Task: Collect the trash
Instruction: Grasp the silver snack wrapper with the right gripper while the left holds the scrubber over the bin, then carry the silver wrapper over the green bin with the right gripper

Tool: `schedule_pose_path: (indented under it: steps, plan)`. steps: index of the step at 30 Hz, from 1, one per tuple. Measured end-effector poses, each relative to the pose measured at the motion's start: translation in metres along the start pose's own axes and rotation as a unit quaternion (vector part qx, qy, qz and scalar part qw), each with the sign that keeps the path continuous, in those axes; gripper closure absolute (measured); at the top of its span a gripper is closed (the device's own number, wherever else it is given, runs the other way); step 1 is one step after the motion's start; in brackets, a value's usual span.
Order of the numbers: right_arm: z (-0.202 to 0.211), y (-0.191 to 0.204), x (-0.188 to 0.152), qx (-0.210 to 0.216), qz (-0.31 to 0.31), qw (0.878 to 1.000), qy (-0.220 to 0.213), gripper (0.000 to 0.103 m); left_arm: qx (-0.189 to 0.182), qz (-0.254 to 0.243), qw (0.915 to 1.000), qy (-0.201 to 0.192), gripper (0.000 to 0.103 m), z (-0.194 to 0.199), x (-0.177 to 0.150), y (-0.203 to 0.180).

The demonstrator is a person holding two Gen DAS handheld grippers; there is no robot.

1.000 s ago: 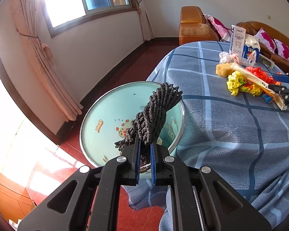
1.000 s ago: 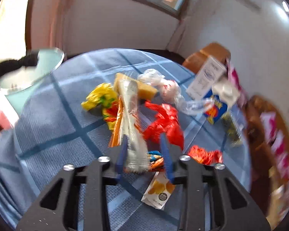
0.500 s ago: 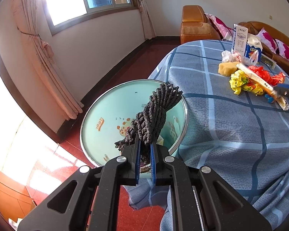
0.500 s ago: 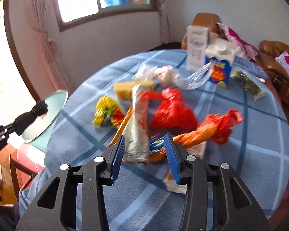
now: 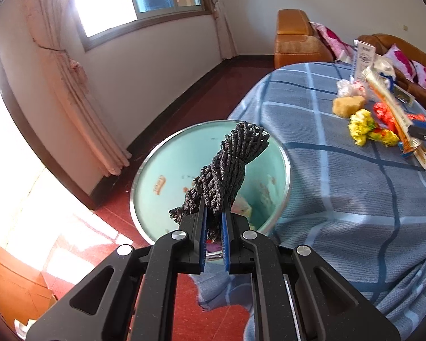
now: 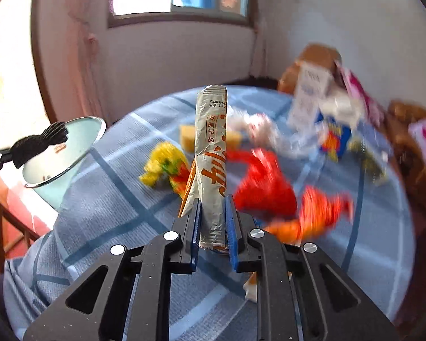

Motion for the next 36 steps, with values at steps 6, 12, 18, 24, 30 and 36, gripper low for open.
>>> schedule_pose_path:
  steps: [6, 12, 18, 24, 30, 36]
  plan:
    - [-0.007, 0.027, 0.033, 0.024, 0.081, 0.996, -0.018, 0.086, 0.048, 0.004, 0.9988, 0.005, 0.095, -0.005, 0.001, 0.017]
    - [-0.039, 0.056, 0.051, 0.084, 0.136, 0.987, -0.002, 0.086, 0.072, 0.003, 0.9973, 0.013, 0.095, -0.012, 0.000, 0.031]
    - [-0.059, 0.078, 0.062, 0.114, 0.189, 0.975, 0.005, 0.086, 0.086, 0.003, 0.9962, 0.016, 0.095, -0.017, -0.001, 0.039]
    - [-0.065, 0.094, 0.072, 0.130, 0.226, 0.965, 0.004, 0.086, 0.090, 0.006, 0.9957, 0.020, 0.095, -0.019, -0.003, 0.043]
    - [-0.069, 0.111, 0.078, 0.139, 0.259, 0.956, 0.001, 0.086, 0.101, 0.004, 0.9947, 0.015, 0.095, -0.019, -0.002, 0.043]
    - [-0.072, 0.126, 0.081, 0.145, 0.286, 0.947, -0.002, 0.086, 0.106, 0.005, 0.9943, 0.013, 0.095, -0.018, -0.002, 0.045]
Point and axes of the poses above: each gripper's, at about its wrist camera, not at the fingertips, and z roughly against the way its jaws point, y to its left, x to its top, the point moved 2 cm from there along -z, roughly the way its jaws point, and after that the axes turned 4 degrees about x, right-handed, at the moved point
